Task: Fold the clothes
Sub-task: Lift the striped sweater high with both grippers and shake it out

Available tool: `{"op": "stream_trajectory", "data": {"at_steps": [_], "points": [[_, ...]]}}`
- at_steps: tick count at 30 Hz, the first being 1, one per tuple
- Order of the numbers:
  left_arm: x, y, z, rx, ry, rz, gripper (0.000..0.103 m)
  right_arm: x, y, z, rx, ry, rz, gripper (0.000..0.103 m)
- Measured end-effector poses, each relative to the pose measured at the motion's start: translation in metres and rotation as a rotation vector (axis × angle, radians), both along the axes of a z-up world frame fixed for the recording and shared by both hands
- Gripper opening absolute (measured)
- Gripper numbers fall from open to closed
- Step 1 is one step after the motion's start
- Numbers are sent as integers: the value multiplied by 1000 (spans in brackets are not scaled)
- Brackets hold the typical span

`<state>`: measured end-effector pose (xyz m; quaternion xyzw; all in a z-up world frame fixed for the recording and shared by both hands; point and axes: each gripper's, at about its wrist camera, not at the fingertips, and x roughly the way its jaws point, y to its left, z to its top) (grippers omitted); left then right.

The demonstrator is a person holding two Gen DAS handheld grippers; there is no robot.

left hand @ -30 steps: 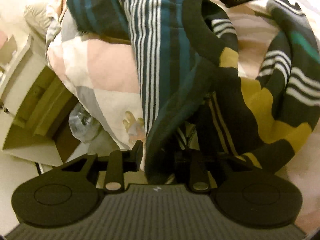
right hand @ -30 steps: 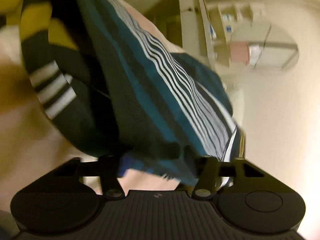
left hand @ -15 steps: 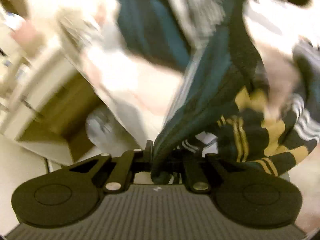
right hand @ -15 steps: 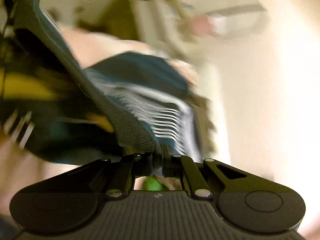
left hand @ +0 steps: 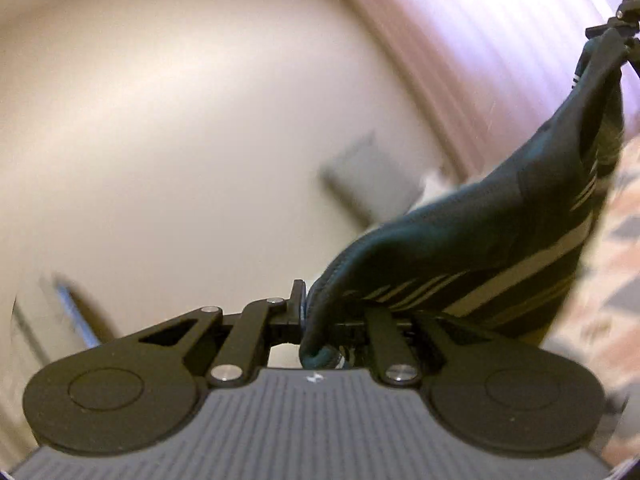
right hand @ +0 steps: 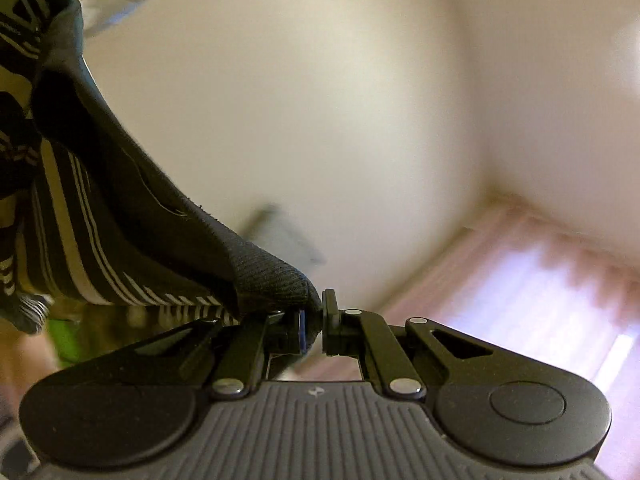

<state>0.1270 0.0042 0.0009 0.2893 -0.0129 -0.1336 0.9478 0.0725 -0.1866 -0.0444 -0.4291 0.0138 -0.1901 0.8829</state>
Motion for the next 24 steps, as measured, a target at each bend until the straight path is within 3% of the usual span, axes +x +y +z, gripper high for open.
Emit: {"op": "stream_trajectory", "data": {"at_steps": [5, 10, 17, 24], "points": [[-21, -20, 60, -34, -168, -217, 9, -53, -4, 82, -49, -137, -197, 4], [-24, -24, 82, -105, -150, -419, 9, -93, 10, 132, -98, -145, -388, 4], [-56, -24, 53, -96, -15, -694, 10, -151, 55, 124, -122, -115, -658, 4], [-81, -1, 41, -133, 1, -882, 9, -215, 112, 98, -72, -84, -881, 1]]}}
